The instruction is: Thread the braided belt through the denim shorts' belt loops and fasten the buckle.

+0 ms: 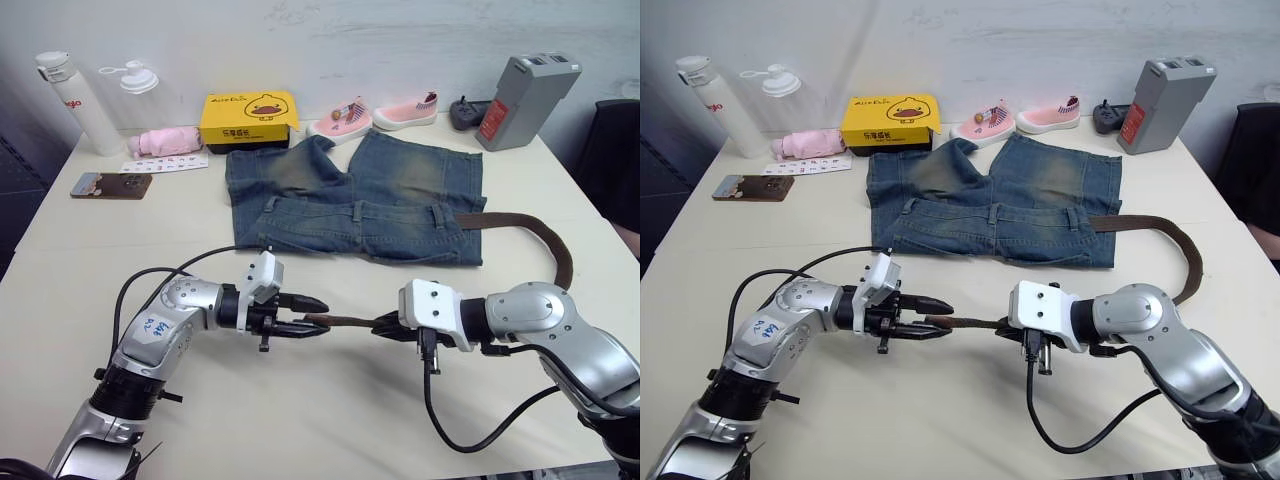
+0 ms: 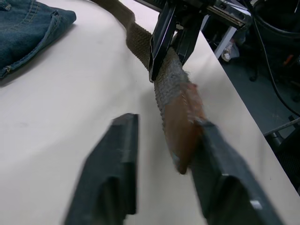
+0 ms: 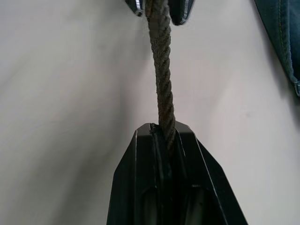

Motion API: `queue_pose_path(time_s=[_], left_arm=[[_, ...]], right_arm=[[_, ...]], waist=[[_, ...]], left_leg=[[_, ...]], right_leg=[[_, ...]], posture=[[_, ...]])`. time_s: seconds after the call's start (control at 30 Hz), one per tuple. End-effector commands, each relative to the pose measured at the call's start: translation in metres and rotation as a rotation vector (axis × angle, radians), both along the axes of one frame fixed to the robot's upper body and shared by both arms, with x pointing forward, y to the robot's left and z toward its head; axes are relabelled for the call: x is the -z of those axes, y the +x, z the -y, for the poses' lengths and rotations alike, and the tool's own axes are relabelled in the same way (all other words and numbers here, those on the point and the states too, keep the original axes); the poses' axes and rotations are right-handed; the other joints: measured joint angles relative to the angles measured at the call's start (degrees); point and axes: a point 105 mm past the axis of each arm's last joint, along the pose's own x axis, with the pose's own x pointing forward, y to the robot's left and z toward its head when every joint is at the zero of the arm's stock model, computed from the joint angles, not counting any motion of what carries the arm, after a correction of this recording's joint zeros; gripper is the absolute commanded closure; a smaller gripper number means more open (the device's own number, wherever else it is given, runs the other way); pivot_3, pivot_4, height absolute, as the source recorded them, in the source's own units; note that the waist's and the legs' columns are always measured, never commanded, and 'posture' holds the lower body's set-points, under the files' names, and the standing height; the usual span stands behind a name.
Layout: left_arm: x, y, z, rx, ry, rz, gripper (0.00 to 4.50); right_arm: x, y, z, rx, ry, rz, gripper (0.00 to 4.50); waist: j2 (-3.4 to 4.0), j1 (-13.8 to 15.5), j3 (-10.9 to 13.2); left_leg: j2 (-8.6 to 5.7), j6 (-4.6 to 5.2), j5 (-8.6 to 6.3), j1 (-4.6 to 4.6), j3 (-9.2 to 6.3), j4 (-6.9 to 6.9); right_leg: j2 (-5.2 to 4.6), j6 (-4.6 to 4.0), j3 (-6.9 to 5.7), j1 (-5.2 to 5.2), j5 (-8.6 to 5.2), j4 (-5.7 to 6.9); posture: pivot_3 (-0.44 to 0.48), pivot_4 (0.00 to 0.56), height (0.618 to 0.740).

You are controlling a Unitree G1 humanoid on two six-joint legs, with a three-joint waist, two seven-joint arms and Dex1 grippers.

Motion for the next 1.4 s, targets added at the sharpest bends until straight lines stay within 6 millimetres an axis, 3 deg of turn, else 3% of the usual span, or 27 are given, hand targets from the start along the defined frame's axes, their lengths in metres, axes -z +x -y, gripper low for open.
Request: queue_pose_path(time_s=[0.03, 0.2, 0.27, 0.4, 0.53, 0.63, 0.77, 0.9, 1.07, 1.17, 1.27, 1.4], left_arm=[[-0.007, 0.0, 0.001, 0.006, -0.001, 0.048, 4.48], [-0.011, 0.005, 0.004, -0.033, -0.044, 0.02, 4.48], [-0.013, 0.003, 0.007, -0.035, -0.081, -0.032, 4.5], [-0.019, -0.001, 0.013, -0.069, -0.213, -0.25, 4.5], [-0.018, -0.007, 0.014, -0.094, -0.296, -0.423, 4.5], [-0.022, -0.003, 0.015, -0.133, -0.359, -0.516, 4.5], [-0.037, 0.001, 0.016, -0.137, -0.424, -0.551, 4.5], [-0.05, 0.005, 0.016, -0.133, -0.471, -0.561, 4.5], [-0.053, -0.001, 0.017, -0.114, -0.452, -0.552, 4.5], [-0.055, -0.008, 0.018, -0.083, -0.452, -0.563, 4.5], [-0.052, -0.006, 0.018, -0.101, -0.45, -0.585, 4.5], [-0.052, -0.003, 0.017, -0.12, -0.46, -0.597, 4.5]], right_arm=[[-0.013, -0.002, -0.002, -0.004, 0.019, 0.048, 4.5], [-0.016, 0.002, -0.002, 0.035, 0.05, 0.045, 4.5], [-0.02, 0.007, 0.0, 0.108, 0.101, 0.032, 3.64], [-0.042, 0.012, 0.01, 0.287, 0.363, -0.092, 1.97], [-0.054, -0.015, 0.023, 0.289, 0.567, -0.25, 0.04], [-0.058, -0.047, 0.016, 0.19, 0.681, -0.379, 0.04], [-0.053, -0.064, 0.002, 0.181, 0.876, -0.582, 0.04], [-0.023, -0.064, -0.017, 0.292, 0.895, -0.738, 0.04], [0.005, -0.03, -0.024, 0.542, 0.944, -0.71, 0.04], [-0.008, 0.008, -0.002, 0.696, 1.196, -0.624, 0.04], [-0.039, 0.01, 0.004, 0.616, 1.413, -0.605, 0.04], [-0.055, 0.006, 0.007, 0.561, 1.526, -0.605, 0.04]], waist=[[0.0, 0.0, 0.0], [0.0, 0.05, 0.0], [-0.01, 0.02, 0.0], [-0.04, 0.05, 0.02], [0.0, 0.26, 0.0], [-0.04, 0.24, 0.03], [-0.09, 0.01, 0.04], [-0.05, -0.18, 0.02], [0.01, -0.14, -0.03], [0.02, -0.15, -0.03], [0.11, 0.01, -0.05], [0.11, -0.2, -0.05]], left_leg=[[0.0, 0.0, 0.0, 0.0, 0.0, 0.0], [-0.01, 0.01, 0.0, 0.0, 0.0, 0.01], [-0.01, 0.01, 0.01, 0.0, 0.0, 0.0], [0.02, 0.04, 0.02, -0.02, -0.06, 0.04], [0.04, 0.1, 0.03, -0.05, -0.13, 0.02], [0.03, 0.16, 0.01, -0.07, -0.14, -0.01], [-0.02, 0.15, 0.0, -0.2, -0.11, -0.04], [-0.08, 0.14, 0.0, -0.16, -0.02, -0.04], [-0.09, 0.11, 0.01, -0.09, 0.0, -0.01], [-0.08, 0.08, 0.0, 0.08, -0.01, -0.04], [-0.08, 0.06, -0.01, 0.07, -0.05, -0.06], [-0.03, 0.06, -0.01, 0.08, -0.05, -0.09]], right_leg=[[0.0, 0.0, 0.0, 0.0, 0.0, 0.0], [-0.01, 0.0, -0.01, 0.0, 0.0, 0.0], [-0.01, 0.0, 0.0, 0.0, 0.0, 0.0], [-0.03, 0.0, -0.03, 0.01, 0.0, 0.03], [-0.07, 0.0, -0.04, 0.02, 0.01, 0.02], [-0.11, 0.0, -0.02, 0.05, 0.01, 0.0], [-0.1, 0.0, 0.01, 0.12, 0.01, 0.05], [-0.09, 0.0, 0.12, 0.07, 0.01, 0.09], [-0.05, 0.0, 0.17, -0.01, 0.01, 0.11], [-0.04, 0.0, 0.2, -0.04, 0.01, 0.11], [-0.05, 0.0, 0.23, -0.08, 0.01, 0.11], [0.02, 0.0, 0.28, -0.08, 0.01, 0.07]], posture=[[0.0, 0.15, 0.712], [0.0, 0.15, 0.712], [0.0, 0.15, 0.712], [0.0, 0.15, 0.712], [0.0, 0.15, 0.712], [0.0, 0.15, 0.712], [0.0, 0.15, 0.712], [0.0, 0.15, 0.712], [0.0, 0.15, 0.712], [0.0, 0.15, 0.712], [0.0, 0.15, 0.712], [0.0, 0.15, 0.712]])
